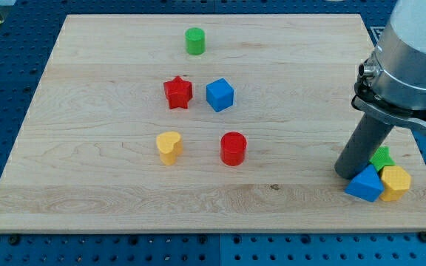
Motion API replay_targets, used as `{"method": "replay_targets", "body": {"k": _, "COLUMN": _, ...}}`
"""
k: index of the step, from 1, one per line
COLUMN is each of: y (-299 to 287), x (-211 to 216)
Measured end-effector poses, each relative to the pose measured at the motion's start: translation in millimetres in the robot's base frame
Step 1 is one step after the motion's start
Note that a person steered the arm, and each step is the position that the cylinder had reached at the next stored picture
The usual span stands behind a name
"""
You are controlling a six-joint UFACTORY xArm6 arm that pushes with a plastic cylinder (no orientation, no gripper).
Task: Push the red circle into the blue triangle
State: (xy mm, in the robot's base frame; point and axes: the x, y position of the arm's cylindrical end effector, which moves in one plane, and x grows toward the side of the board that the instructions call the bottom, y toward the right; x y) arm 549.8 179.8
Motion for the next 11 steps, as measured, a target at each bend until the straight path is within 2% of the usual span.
{"method": "replay_targets", "body": {"k": 3, "y": -16, "x": 6}}
{"method": "replay_targets", "body": {"k": 4, "y": -79, "x": 6}}
{"method": "replay_targets", "body": {"k": 7, "y": -191, "x": 3}}
{"method": "replay_targets", "body": {"k": 9, "y": -219, "x": -18}}
{"method": "replay_targets", "body": {"k": 11, "y": -214, "x": -33}}
